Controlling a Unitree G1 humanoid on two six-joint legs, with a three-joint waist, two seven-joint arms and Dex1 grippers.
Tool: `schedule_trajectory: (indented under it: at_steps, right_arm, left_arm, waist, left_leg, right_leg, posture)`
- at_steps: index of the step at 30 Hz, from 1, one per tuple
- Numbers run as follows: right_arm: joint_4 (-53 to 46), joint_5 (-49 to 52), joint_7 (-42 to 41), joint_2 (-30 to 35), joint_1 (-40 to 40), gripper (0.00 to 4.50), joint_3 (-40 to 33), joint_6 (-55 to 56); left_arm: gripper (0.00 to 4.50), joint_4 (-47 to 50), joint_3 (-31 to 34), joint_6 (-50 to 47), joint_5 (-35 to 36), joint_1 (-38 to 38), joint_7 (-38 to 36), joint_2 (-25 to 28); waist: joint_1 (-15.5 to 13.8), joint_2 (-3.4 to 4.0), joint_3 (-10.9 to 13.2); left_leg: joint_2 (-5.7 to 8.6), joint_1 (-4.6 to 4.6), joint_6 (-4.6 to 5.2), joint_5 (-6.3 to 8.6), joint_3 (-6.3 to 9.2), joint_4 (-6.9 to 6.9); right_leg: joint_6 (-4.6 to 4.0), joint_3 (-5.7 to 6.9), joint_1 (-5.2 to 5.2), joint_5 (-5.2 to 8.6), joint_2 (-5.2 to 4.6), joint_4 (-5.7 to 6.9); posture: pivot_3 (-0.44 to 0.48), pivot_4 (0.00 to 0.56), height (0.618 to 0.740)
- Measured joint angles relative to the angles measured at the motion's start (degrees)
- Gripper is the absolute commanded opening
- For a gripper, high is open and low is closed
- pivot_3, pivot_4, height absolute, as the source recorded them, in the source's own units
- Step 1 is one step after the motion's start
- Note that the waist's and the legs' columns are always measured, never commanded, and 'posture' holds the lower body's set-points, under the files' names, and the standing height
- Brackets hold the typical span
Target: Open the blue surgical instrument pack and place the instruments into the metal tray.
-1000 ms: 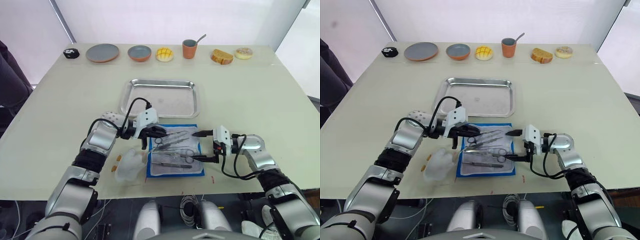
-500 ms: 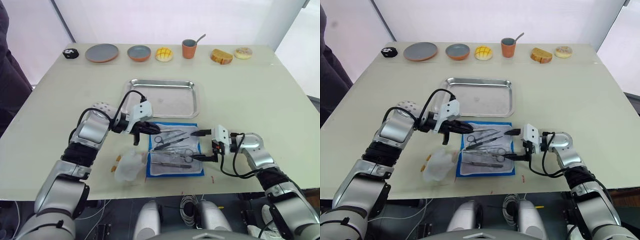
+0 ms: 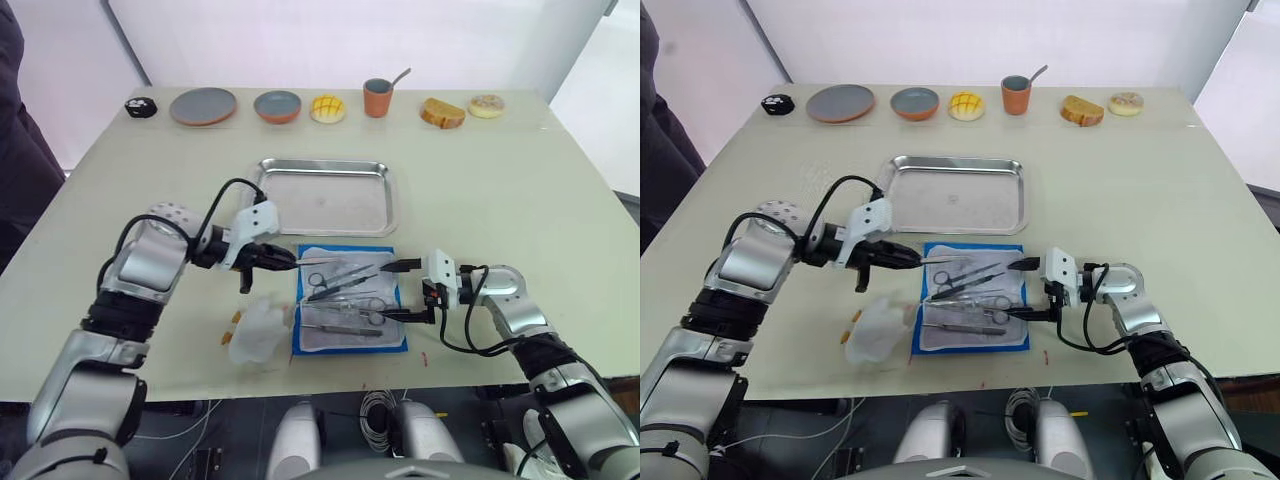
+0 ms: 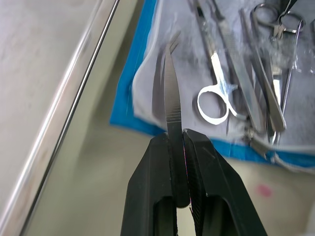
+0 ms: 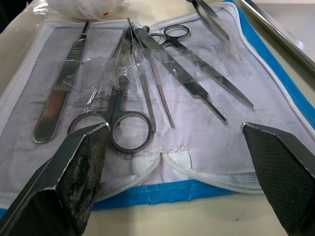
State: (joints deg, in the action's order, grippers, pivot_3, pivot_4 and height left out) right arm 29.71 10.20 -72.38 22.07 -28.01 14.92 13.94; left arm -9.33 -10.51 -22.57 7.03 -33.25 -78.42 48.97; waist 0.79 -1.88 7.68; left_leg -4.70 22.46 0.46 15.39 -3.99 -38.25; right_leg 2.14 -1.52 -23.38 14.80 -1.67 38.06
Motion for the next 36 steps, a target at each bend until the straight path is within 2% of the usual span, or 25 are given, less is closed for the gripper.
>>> schedule_trajectory:
  at_steps: [7,12,16,19,21,25,28,32,36]
  right_arm:
    - [0.6,0.0,0.0,0.1,-0.5,4.50,0.1,0.0]
    - [0.7,0.0,-0.1,0.2,-0.6,4.50,0.1,0.0]
    - [1.4,0.0,-0.4,0.3,-1.0,4.50,0.1,0.0]
    - [1.7,0.0,-0.6,0.2,-1.3,4.50,0.1,0.0]
    - [1.9,0.0,-0.7,0.3,-1.4,4.50,0.1,0.0]
    - [2.3,0.0,-0.8,0.2,-1.7,4.50,0.2,0.1]
    - [2.3,0.0,-0.8,0.1,-1.8,4.50,0.3,0.1]
    - [2.4,0.0,-0.8,0.1,-1.7,4.50,0.2,0.1]
    - [2.4,0.0,-0.7,-0.2,-1.7,4.50,0.2,0.0]
  left_arm:
    - [0.02,2.0,8.1,1.1,4.8,5.1,0.2,3.5]
    - [0.02,2.3,13.7,0.7,7.2,6.7,3.4,4.6]
    - [0.02,4.0,17.2,-5.5,7.8,6.0,15.7,-0.7]
    - [0.02,4.5,17.6,-10.0,7.5,4.5,24.4,-4.7]
    - [0.02,4.5,19.1,-14.7,5.9,2.0,34.5,-9.4]
    - [0.02,5.4,20.1,-24.6,5.0,-2.6,46.8,-15.2]
    - [0.02,5.4,19.6,-27.1,3.6,-4.2,51.4,-17.3]
    - [0.02,3.3,22.4,-29.4,3.2,-7.7,62.3,-25.6]
    - [0.02,0.2,23.4,-29.5,2.7,-9.0,66.8,-27.2]
  waist:
    - [-0.1,0.00,0.0]
    - [-0.1,0.00,0.0]
    - [-0.2,-0.02,0.0]
    - [-0.2,-0.02,0.0]
    - [-0.3,-0.04,0.0]
    - [-0.2,-0.05,-0.1]
    - [-0.2,-0.04,-0.1]
    - [-0.2,-0.04,-0.1]
    - [-0.1,-0.03,-0.1]
  left_leg:
    - [-0.03,0.00,0.00,0.00,-0.04,0.00]
    - [-0.03,-0.01,0.00,0.00,-0.04,0.00]
    - [-0.03,-0.01,0.00,0.00,-0.04,-0.02]
    - [-0.03,0.00,0.00,0.00,-0.03,-0.02]
    - [-0.02,0.01,0.00,0.00,-0.01,-0.04]
    - [-0.02,0.02,-0.01,-0.01,0.02,-0.04]
    - [-0.01,0.02,-0.03,-0.01,0.02,-0.04]
    - [-0.01,0.02,-0.11,-0.06,0.02,-0.04]
    - [0.00,0.02,-0.27,-0.15,0.03,-0.02]
  right_leg:
    - [-0.01,0.01,0.00,0.01,-0.01,0.00]
    - [-0.01,0.01,0.00,0.01,-0.01,0.00]
    - [0.00,0.01,0.02,0.00,-0.02,0.00]
    - [0.00,0.01,0.02,0.00,-0.02,0.01]
    - [0.01,0.02,0.02,-0.01,-0.02,0.01]
    - [0.01,0.03,0.03,-0.01,-0.02,0.02]
    - [0.01,0.03,0.03,-0.01,-0.02,0.02]
    - [0.01,0.04,0.04,-0.02,-0.03,0.02]
    - [0.00,0.03,0.03,-0.02,-0.02,0.01]
  posture:
    - [0.000,0.150,0.740]
    - [0.000,0.150,0.740]
    - [0.000,0.150,0.740]
    - [0.000,0.150,0.740]
    - [0.000,0.150,0.740]
    - [0.000,0.150,0.740]
    - [0.000,0.150,0.740]
    - [0.000,0.150,0.740]
    - [0.000,0.150,0.740]
